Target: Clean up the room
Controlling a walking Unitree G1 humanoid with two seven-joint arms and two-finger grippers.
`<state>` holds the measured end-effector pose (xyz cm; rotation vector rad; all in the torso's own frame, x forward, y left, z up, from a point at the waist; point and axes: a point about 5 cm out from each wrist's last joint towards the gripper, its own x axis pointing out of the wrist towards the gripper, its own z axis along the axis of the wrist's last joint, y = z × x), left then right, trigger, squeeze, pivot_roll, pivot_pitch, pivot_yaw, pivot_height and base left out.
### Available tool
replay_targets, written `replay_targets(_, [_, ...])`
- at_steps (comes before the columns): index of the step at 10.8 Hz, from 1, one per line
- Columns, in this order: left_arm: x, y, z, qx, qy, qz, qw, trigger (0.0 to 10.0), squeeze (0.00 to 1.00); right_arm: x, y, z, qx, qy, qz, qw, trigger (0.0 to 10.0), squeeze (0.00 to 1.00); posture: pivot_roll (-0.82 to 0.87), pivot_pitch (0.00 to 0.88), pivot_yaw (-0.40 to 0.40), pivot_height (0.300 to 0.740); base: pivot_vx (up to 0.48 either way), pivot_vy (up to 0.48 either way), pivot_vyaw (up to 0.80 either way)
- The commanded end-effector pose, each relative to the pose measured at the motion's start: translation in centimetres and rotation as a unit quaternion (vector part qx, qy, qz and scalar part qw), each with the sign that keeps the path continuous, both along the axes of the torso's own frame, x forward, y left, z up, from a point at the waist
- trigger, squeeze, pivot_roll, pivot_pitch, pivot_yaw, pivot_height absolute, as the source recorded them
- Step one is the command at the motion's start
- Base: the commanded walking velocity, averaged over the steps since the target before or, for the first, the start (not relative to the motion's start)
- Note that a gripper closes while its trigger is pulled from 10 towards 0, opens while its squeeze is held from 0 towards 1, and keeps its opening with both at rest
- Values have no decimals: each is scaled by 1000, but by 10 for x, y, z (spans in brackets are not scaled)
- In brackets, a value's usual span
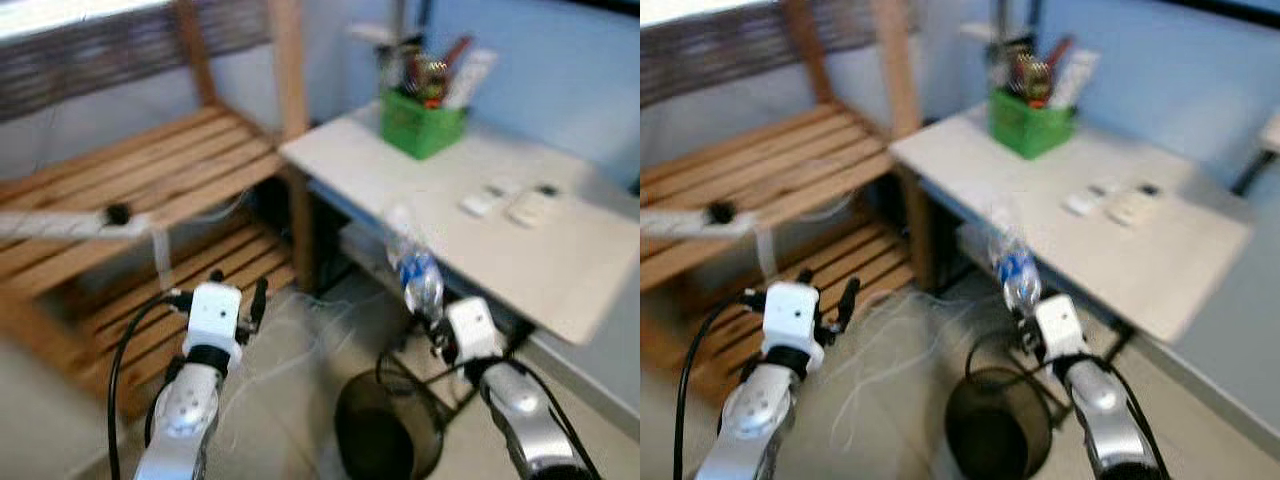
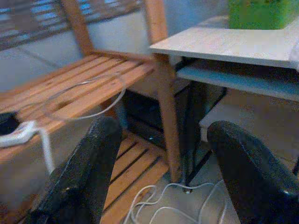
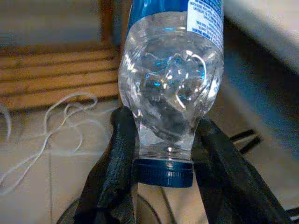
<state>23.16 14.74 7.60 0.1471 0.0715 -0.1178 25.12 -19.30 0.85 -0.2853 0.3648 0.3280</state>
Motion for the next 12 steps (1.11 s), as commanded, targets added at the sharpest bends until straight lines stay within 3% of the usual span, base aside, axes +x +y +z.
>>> replay_targets(1, [-3, -5, -5, -7, 18, -23, 1000, 10000, 0, -3, -1, -10, -20, 25, 14, 999, 10000, 0, -77, 0, 64, 740, 0, 0, 0])
replay_targets(3, [-8, -23, -3, -14, 33, -89, 995, 10000, 0, -18, -4, -27, -27, 70, 32, 997, 10000, 0, -42, 0, 55, 740, 0, 0, 0])
replay_targets(4, [-10, -34, -8, -49, 65, -120, 989, 10000, 0, -26, -11, -37, -54, 89, 23, 994, 10000, 0, -24, 0, 55, 740, 0, 0, 0])
replay_targets(6, [-14, -45, -23, -82, 80, -158, 981, 10000, 0, -19, -11, -42, -84, 92, -10, 992, 10000, 0, -18, 2, 54, 740, 0, 0, 0])
replay_targets(7, [-23, -58, -30, -114, 94, -201, 968, 10000, 0, -11, 3, -45, -101, 97, -11, 990, 10000, 0, -22, 30, 59, 740, 0, 0, 0])
replay_targets(8, [-30, -64, -33, -116, 106, -215, 964, 10000, 0, -8, 9, -46, -102, 102, -14, 990, 10000, 0, -7, 45, 59, 740, 0, 0, 0])
replay_targets(10, [-49, -75, -36, -163, 137, -234, 949, 10000, 0, -3, 30, -49, -112, 110, -2, 988, 10000, 0, 54, 106, 48, 740, 0, 0, 0])
replay_targets(12, [-60, -94, -28, -191, 138, -297, 925, 10000, 0, 1, 39, -50, -148, 114, 7, 982, 10000, 0, 74, 134, 48, 740, 0, 0, 0])
